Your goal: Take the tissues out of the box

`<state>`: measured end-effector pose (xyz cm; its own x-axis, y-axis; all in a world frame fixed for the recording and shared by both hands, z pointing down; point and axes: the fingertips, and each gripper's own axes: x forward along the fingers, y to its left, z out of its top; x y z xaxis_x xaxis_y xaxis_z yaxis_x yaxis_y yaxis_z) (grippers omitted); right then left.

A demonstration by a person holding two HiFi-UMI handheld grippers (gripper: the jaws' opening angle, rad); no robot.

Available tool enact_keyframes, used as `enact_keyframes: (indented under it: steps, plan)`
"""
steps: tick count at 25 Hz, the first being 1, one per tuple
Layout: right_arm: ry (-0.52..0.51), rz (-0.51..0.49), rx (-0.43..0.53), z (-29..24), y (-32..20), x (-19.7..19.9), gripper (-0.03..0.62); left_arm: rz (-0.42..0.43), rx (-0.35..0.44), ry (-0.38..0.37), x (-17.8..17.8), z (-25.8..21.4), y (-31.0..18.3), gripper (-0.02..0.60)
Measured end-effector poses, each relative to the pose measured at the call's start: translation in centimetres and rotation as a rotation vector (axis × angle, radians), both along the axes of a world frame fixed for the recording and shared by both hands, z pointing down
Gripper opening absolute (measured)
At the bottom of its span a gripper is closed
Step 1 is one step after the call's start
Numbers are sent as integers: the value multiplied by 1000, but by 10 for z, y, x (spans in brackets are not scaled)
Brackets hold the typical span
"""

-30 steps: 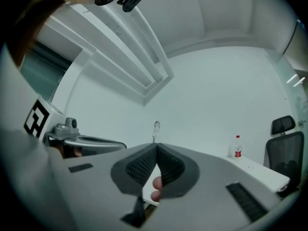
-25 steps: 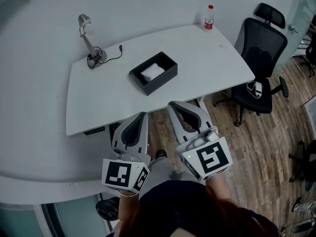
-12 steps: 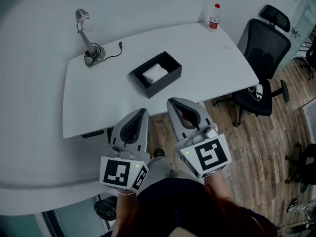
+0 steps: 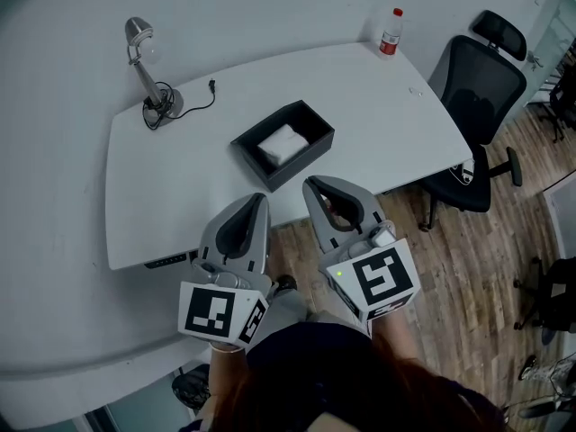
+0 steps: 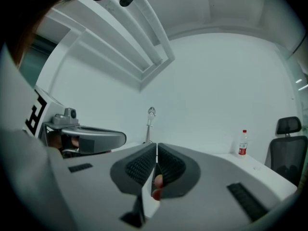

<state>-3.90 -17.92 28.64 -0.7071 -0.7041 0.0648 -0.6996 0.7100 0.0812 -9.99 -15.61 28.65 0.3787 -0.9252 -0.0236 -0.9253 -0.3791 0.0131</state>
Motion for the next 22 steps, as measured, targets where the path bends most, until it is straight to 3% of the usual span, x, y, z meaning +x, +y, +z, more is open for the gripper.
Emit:
enact_keyframes:
  steps: [22]
  plan:
    - [150, 24, -91, 41, -74, -43, 92, 50, -37, 46, -42, 19, -73, 26]
